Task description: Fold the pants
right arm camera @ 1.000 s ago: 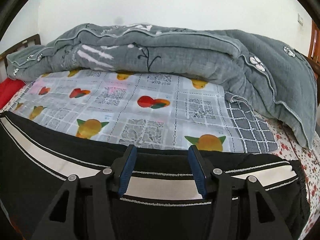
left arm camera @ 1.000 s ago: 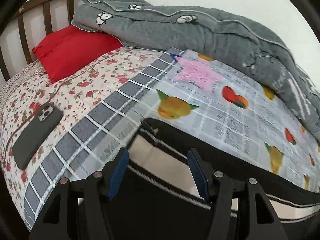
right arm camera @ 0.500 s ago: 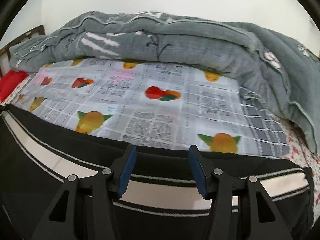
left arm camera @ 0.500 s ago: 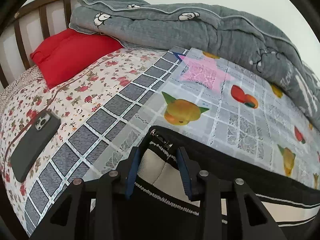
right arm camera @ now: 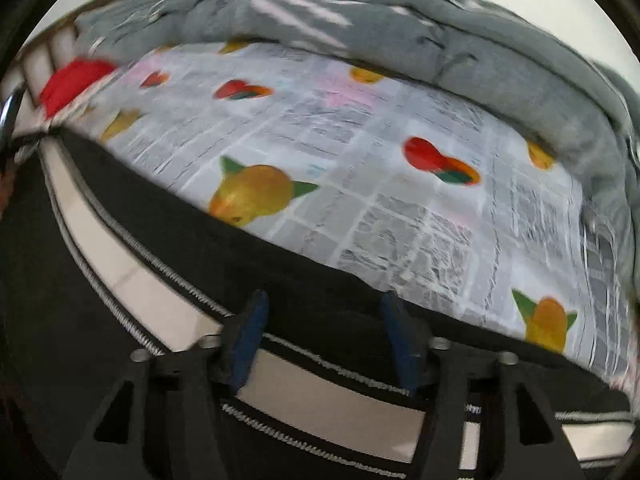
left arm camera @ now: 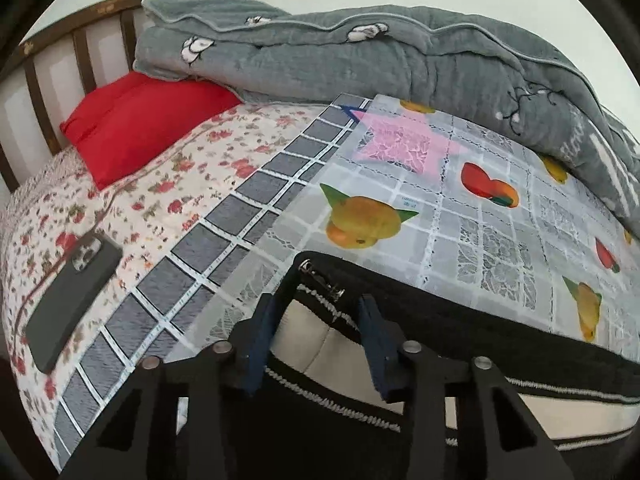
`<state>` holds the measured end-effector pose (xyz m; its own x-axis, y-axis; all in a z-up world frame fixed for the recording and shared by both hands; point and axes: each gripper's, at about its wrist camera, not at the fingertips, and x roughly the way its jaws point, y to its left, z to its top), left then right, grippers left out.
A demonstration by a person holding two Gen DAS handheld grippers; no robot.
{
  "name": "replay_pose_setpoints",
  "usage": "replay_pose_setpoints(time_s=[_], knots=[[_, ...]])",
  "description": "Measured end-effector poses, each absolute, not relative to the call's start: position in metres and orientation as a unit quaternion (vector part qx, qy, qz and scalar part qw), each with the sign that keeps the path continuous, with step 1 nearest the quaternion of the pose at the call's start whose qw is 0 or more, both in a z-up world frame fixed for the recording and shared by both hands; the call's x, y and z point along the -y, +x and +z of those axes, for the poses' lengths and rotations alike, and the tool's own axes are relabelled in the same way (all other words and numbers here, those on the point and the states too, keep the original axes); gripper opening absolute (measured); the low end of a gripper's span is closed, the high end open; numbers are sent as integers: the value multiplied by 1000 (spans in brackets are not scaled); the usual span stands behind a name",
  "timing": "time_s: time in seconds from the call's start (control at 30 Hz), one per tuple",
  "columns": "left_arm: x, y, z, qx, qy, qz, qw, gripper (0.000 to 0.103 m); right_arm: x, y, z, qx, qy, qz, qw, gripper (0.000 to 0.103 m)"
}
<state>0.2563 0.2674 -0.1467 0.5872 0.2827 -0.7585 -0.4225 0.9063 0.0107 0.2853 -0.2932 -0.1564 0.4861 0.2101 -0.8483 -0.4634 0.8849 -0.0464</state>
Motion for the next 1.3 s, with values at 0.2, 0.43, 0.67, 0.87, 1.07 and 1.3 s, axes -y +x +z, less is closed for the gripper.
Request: replay_pose_setpoints(time_s=[0.2,0.43,0.67,0.87,1.07,1.3], knots=[[-259,240,-132,-376,-62,191,905,24,276,253,-147,-412,-202,204,865,3],[-267,225,-103,-319,-90,173,928,23,305,243,-95,-341,-114,222,907,2],[-279,255,-128,-370,-135,185,900,23,288,288,-138,-404,-123,190,886,2],[-277,260,-144,-395,-127,211,885,33,288,292,-148,-426,-135,151,882,13],[-279,236,-129,-397,-135,207,884,48,356,275,-124,-404,-132,52,904,37],[-266,219,-127,-388,-165,191,887,56,409,291,-159,-434,-89,-7,896,37]])
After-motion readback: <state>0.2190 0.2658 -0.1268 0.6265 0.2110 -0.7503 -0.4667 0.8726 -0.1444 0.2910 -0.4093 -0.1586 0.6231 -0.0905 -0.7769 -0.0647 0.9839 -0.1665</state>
